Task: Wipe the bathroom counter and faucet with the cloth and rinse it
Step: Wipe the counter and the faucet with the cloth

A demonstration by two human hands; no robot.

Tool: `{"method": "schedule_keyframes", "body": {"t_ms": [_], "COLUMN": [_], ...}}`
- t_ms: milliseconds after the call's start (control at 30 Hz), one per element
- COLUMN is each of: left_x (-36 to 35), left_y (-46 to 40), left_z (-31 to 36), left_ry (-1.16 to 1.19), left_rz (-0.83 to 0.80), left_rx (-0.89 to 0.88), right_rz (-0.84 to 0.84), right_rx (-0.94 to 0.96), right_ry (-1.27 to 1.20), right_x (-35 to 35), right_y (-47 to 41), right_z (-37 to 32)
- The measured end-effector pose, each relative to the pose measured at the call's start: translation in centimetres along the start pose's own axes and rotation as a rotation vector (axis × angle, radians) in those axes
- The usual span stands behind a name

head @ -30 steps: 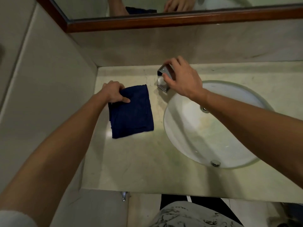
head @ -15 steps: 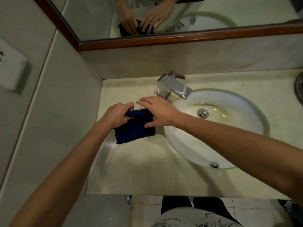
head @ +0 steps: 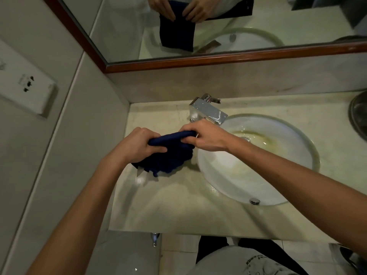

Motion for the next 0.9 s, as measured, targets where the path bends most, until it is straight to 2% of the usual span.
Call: {"method": "schedule_keyframes", "body": {"t_ms": [200, 367, 400, 467, 533, 567, 633, 700, 833, 900], "left_x": [0.0, 0.3, -0.9, -5.4, -10.4, -12.0, -12.8, -12.3, -13.6, -14.1], "left_y": [-1.1, -5.4, -5.8, -5.8, -4.2, -3.3, -2.4, -3.0, -6.9, -8.6], "left_z": [1.7, -1.7, -2.5, -4.3, -5.7, -6.1, -6.8, -7.3, -8.0, -8.4], "left_ry": [-0.055, -0.285, -0.321, -0.374, -0.400, -0.372, -0.272, -0.249, -0.289, -0.327], "left_rz": [-0.094, 0.151, 0.150, 0.002, -0.147, -0.116, 0.122, 0.323, 0.314, 0.365], "left_rx": [0.039, 0.104, 0.120, 0.163, 0.178, 0.162, 0.088, 0.000, -0.022, -0.011], "right_rz": [-0.168, -0.037, -0.087, -0.340, -0.556, -0.577, -0.440, -0.151, 0.439, 0.584], "right_rx": [-0.004, -0.064, -0.065, -0.059, -0.063, -0.059, -0.018, -0.006, -0.052, -0.092], "right_ry": [-0.002, 0.216, 0.310, 0.485, 0.485, 0.445, 0.389, 0.338, 0.339, 0.400], "right_x": [1.2, 0.4, -0.8, -3.7, -5.7, -5.9, -5.0, -2.9, 1.4, 2.6], "right_y": [0.0, -4.6, -5.0, -4.0, -1.8, -0.9, -0.5, -1.2, -2.0, -1.9], "right_z": [0.5, 2.1, 2.6, 3.5, 4.2, 4.3, 4.2, 3.9, 4.7, 5.7]}}
Point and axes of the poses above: each hand's wrist, its own y-axis away from the middle knuckle, its own x-axis out of the back of the hand, z = x × y, the point moved 5 cm from there along -y, towards the middle knuckle, and after that the axes turned 11 degrees about y, right-handed, at the moved point
